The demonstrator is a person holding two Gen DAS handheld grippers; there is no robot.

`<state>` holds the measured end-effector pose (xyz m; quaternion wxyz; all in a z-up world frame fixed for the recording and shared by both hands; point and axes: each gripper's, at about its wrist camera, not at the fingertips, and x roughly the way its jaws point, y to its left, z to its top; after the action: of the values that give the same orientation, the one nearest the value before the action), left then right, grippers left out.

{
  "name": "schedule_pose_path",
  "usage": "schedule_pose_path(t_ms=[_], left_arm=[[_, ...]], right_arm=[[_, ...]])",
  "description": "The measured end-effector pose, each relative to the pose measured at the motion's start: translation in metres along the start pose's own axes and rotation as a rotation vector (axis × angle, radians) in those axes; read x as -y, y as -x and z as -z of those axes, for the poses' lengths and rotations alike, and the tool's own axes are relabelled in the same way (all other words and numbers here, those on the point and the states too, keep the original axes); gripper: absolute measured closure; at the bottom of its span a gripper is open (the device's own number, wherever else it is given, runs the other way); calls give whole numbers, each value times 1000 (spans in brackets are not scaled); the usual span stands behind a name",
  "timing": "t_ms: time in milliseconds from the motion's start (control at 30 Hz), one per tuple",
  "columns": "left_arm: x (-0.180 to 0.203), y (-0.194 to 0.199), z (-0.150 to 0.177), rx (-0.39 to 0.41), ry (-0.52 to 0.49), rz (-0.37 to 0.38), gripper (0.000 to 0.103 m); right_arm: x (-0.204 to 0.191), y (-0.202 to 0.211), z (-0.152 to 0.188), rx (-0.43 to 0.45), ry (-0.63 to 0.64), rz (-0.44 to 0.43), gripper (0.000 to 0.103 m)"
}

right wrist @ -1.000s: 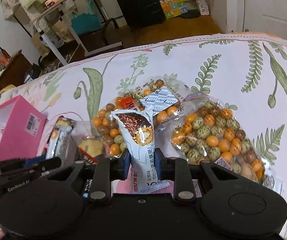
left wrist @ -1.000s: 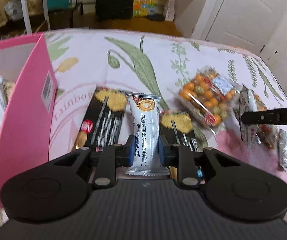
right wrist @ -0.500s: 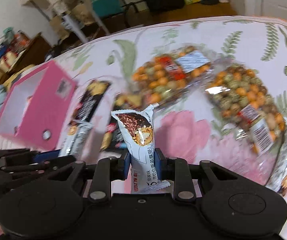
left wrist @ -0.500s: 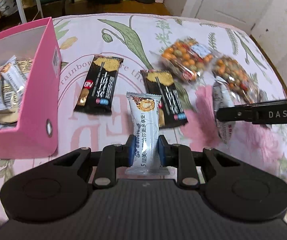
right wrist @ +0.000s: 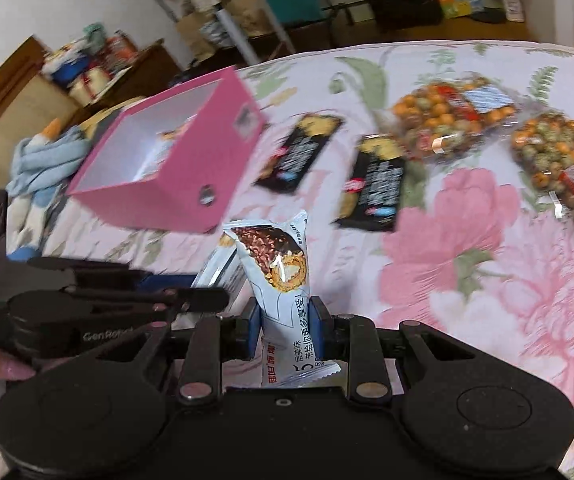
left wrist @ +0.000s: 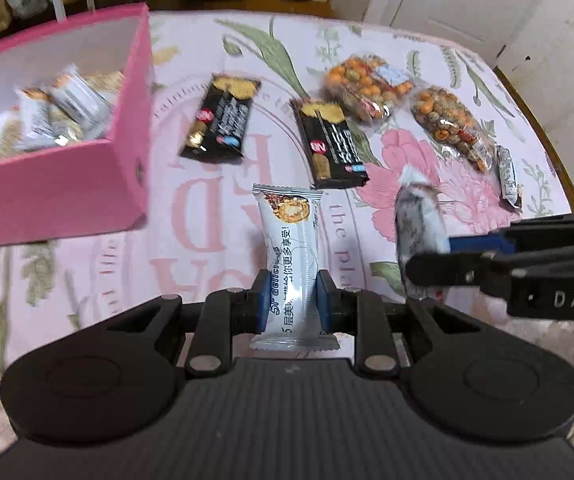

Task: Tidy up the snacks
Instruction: 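Carry both wafer bars into the pink box and open both tools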

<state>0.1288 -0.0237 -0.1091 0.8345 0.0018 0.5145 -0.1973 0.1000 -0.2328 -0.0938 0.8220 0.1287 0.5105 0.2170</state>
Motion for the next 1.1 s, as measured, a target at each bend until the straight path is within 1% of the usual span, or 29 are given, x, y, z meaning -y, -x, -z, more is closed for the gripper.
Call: schedule_pose_path(t_ms=[133,267,400,467,567,633,733,833,967,1100], left_arm=[[-6,25,11,43,-11,-31,80],[-20,51,10,97,1,-51,80],[-39,79,3,178,33,-64,80],[-49,88,-2,211,49,-72,80],[-69,91,-16,229,76,-97,80],[-81,93,-24,254,96,-118,80],[-108,96,-37,286,154,-140,80],[-138,98,-49,326,208,-193,80],[-180,92,-63,337,277,-244,80],[-217,76,-76,308,306,-336,80]], right_arm=[[-27,4,1,-20,53,-16,74],[-55,7,-9,-18,100,-51,74],[-84,2,-25,7,176,-77,73],[-94,-7,-34,30,185,-83,73],[-105,-24,-52,49,171,-105,74],[-116,-33,-65,65,176,-107,74],[-132,-43,-86,85,187,-115,74],[-150,-57,-110,100,219,-109,74],[-167,-87,-139,82,234,-104,74],[-181,-128,-157,25,239,-103,74]])
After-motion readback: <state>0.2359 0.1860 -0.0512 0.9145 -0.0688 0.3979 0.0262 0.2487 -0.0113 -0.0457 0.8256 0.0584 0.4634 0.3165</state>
